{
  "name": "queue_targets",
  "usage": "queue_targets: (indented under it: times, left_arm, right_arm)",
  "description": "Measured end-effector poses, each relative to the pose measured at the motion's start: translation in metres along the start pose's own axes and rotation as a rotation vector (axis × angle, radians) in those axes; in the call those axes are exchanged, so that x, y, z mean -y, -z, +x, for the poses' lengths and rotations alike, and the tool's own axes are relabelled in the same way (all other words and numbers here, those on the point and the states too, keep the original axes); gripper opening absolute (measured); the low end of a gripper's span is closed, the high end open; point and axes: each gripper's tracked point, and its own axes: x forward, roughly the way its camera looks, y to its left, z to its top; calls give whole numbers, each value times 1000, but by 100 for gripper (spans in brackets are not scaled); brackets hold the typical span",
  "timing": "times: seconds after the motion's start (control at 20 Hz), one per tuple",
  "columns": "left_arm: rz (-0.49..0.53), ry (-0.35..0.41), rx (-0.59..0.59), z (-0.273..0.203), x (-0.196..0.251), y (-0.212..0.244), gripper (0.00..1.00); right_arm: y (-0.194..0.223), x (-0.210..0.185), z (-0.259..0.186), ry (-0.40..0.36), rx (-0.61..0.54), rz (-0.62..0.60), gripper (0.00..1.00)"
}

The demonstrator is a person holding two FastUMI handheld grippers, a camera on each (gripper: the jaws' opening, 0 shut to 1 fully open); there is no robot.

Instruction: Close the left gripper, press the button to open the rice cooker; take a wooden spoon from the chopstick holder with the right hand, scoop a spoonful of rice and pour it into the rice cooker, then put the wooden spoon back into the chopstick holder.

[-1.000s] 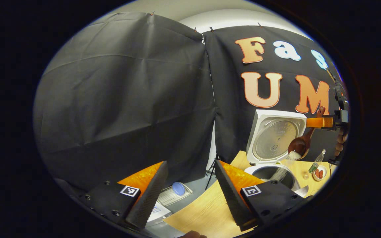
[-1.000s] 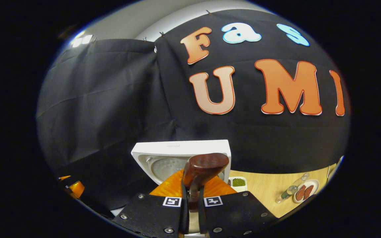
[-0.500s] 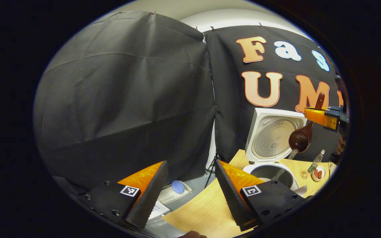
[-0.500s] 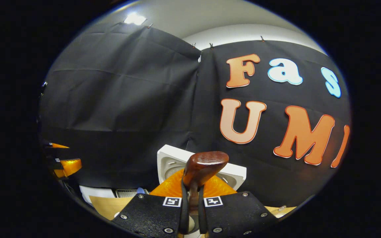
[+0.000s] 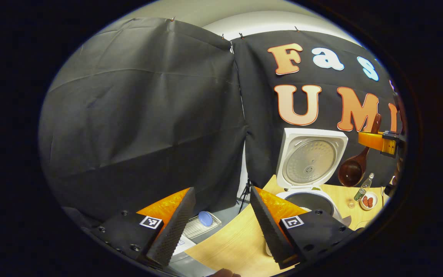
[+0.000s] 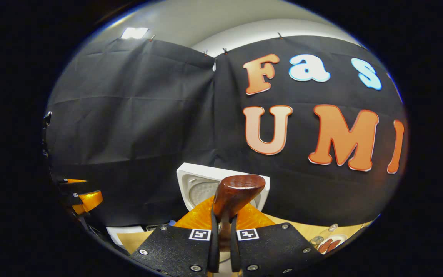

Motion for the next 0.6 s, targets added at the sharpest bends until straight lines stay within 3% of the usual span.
queue_targets:
  times: [0.3, 0.6]
  left_arm:
    - [7, 51, 2, -17, 51, -2, 97]
    - [37, 113, -2, -37, 104, -5, 97]
  right_arm:
    - [25, 83, -56, 113, -40, 172, 11]
    - [82, 188, -136, 324, -100, 259, 11]
